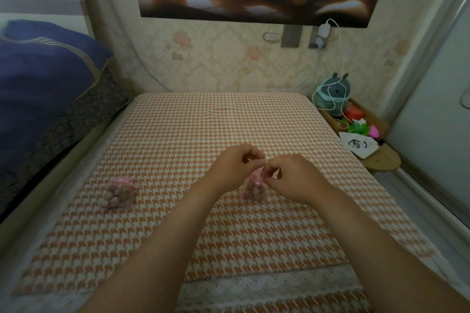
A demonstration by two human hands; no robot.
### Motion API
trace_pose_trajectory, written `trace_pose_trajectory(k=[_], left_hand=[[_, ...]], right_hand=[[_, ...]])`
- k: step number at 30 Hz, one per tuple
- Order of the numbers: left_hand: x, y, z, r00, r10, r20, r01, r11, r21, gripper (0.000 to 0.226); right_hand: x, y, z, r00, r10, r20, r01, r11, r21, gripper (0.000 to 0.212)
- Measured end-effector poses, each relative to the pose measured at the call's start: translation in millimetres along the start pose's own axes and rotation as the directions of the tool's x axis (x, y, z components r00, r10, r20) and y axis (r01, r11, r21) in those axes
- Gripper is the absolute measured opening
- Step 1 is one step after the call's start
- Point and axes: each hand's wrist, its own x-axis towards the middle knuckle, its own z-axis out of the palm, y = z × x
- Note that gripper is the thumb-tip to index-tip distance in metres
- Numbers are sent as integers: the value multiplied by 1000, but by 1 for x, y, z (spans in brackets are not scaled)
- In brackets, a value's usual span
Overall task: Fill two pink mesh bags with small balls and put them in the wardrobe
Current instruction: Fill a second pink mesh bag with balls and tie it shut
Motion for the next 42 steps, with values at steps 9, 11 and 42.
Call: trace_pose_trajectory(k=[9,11,42], left_hand=[[-3,-1,3,991,-101,88,96,994,60,18],[-6,-3,0,993,-91,73,87,995,49,16],[-56,-49,-52,987,-91,130,90,996,15,49]], right_hand=[[-1,2,-3,1000,18,6,-18,1000,9,9],[-1,2,-4,1000,16,6,-16,1000,17,9],[18,-67,13,980,-164,110,169,985,-37,20]])
